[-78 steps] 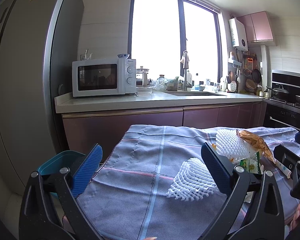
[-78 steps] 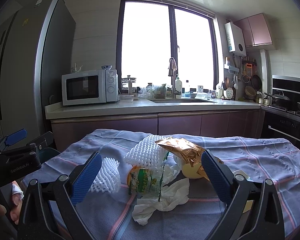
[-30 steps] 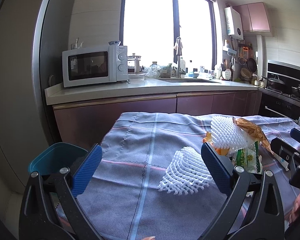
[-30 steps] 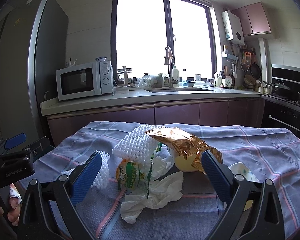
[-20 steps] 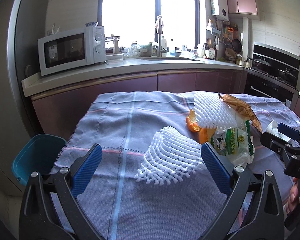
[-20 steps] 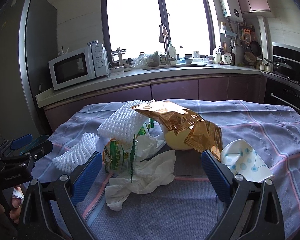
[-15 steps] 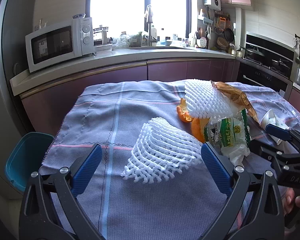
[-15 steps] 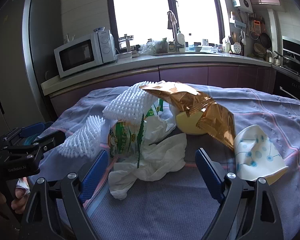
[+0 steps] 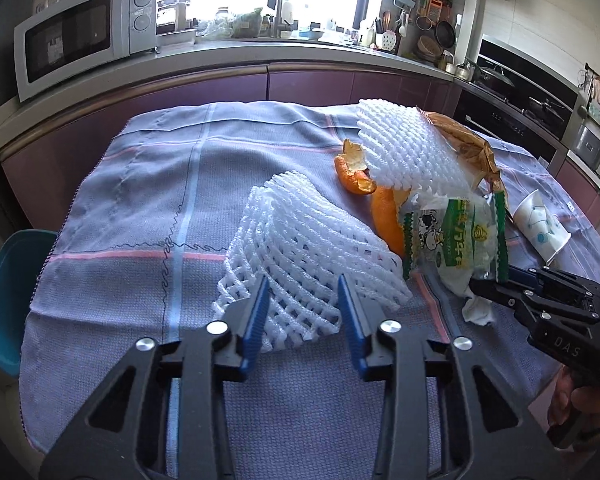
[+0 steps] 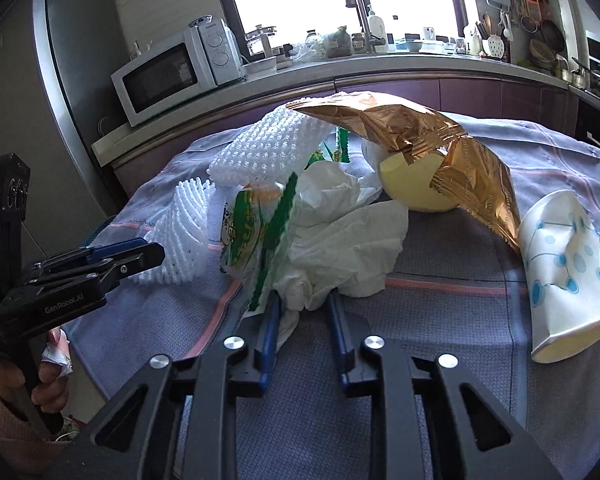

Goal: Collect trash
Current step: 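Grasp the white foam net with the left tool while the right tool grasps the tissue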

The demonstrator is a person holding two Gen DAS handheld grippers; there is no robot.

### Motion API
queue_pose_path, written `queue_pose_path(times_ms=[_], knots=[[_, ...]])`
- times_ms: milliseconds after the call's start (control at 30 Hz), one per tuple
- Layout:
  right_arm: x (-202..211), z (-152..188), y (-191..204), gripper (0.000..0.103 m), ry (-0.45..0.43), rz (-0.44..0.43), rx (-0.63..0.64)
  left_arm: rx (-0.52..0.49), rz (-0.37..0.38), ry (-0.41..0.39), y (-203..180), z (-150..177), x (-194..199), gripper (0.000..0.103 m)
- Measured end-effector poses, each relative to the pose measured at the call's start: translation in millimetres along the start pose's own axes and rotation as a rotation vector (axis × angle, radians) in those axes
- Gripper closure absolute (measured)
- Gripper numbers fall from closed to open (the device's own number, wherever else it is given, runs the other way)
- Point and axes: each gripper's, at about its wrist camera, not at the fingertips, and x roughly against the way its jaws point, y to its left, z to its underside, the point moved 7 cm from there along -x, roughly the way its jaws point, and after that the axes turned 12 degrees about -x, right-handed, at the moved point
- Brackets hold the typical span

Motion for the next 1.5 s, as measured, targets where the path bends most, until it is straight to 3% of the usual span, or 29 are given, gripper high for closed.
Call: queue_pose_path(times_ms=[133, 300, 333, 400, 467, 567, 733, 833, 900, 967, 1133, 1167, 1233, 1300, 1333, 1433, 1500], knots=[[11.4, -0.2, 0.2, 0.092, -0.012, -0.03, -0.01, 0.034, 0.031, -0.002, 7.4, 0.0, 1.3, 0.096], [30.8, -5.7, -8.0, 0.093, -0.051, 0.003, -0.012, 0.055, 0.043, -0.023, 13.9, 1.1, 12.4, 0.097], [34.3, -9.1, -10.5, 0.093, -0.061, 0.011, -0.013, 0.062, 0.036, -0.029, 14.2, 2.2, 16.5, 0.095], [42.0, -13.8, -13.8, 0.093, -0.082, 0.022, -0.015, 0.065, 0.011, -0.042, 18.1, 1.4, 21.6, 0.06], [49.1, -18.5, -15.8, 0.093, -0.104, 0.025, -0.015, 0.057, -0.005, -0.052, 19.6, 0.2, 25.1, 0.053], [58.7, -25.3, -14.4, 0.093, -0.133, 0.022, 0.0, 0.057, 0.038, -0.046, 17.2, -1.2, 24.0, 0.047], [63.8, -28.6, 1.7, 0.093, -0.151, -0.013, 0.042, 0.054, 0.075, 0.012, 12.3, 1.8, 3.8, 0.048], [60.8, -29.0, 12.8, 0.093, -0.15, -0.038, 0.066, 0.047, 0.06, 0.007, 11.7, 0.8, 4.4, 0.059], [58.2, -29.3, 20.4, 0.093, -0.147, -0.051, 0.083, 0.046, 0.038, 0.012, 13.5, 2.8, 4.3, 0.087], [54.9, -29.2, 28.2, 0.093, -0.143, -0.064, 0.1, 0.058, 0.038, 0.011, 16.5, 3.9, 5.9, 0.098], [48.1, -28.3, 45.7, 0.093, -0.135, -0.083, 0.143, 0.081, 0.049, -0.014, 22.8, 7.7, 14.9, 0.101], [47.3, -28.4, 48.0, 0.093, -0.135, -0.085, 0.149, 0.08, 0.042, -0.018, 23.9, 7.4, 17.1, 0.1], [45.8, -28.1, 50.9, 0.093, -0.131, -0.091, 0.155, 0.082, 0.039, -0.031, 26.0, 7.6, 21.5, 0.081], [44.5, -27.6, 52.8, 0.093, -0.126, -0.094, 0.155, 0.074, 0.021, -0.036, 28.3, 8.4, 24.3, 0.053], [43.8, -27.3, 53.0, 0.093, -0.123, -0.095, 0.154, 0.07, 0.031, -0.031, 27.3, 8.4, 23.6, 0.048], [41.4, -26.5, 52.8, 0.093, -0.114, -0.094, 0.154, 0.054, 0.068, -0.01, 21.0, 12.8, 17.2, 0.048], [39.6, -26.4, 53.4, 0.093, -0.11, -0.093, 0.155, 0.048, 0.089, 0.018, 14.5, 17.6, 8.8, 0.058]])
